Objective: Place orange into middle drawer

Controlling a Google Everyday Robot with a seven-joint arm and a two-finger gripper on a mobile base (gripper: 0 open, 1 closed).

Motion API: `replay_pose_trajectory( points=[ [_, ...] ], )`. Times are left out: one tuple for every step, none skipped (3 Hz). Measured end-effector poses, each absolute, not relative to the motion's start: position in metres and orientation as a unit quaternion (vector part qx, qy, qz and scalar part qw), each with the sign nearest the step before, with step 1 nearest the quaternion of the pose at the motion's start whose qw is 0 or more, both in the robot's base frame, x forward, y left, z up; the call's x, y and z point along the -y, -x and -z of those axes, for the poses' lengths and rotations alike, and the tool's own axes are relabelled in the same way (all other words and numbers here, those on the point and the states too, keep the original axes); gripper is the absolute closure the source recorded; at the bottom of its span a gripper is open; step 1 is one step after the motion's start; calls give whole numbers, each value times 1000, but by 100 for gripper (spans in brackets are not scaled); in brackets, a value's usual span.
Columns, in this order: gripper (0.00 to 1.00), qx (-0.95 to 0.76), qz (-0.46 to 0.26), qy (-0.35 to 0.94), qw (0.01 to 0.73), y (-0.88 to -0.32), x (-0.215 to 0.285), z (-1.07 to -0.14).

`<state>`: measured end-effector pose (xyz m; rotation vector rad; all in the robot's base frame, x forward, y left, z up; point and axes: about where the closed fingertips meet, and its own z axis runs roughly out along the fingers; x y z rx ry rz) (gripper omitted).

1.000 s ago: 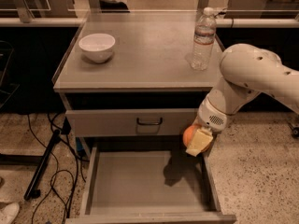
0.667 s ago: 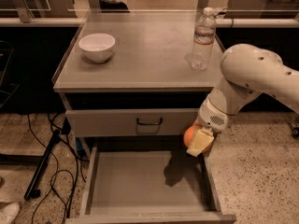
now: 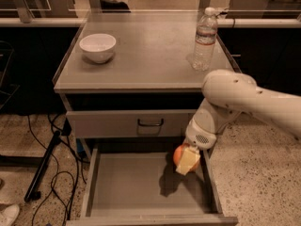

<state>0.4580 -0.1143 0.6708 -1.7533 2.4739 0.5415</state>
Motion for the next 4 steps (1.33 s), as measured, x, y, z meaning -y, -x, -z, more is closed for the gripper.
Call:
replay_pose_trajectory(
  points=[
    [100, -803, -192, 563, 12, -440, 104, -632],
    [100, -803, -192, 563, 12, -440, 104, -632],
    [100, -810, -210, 547, 7, -427, 102, -620],
    [100, -824, -237, 514, 28, -424, 95, -593]
  ],
)
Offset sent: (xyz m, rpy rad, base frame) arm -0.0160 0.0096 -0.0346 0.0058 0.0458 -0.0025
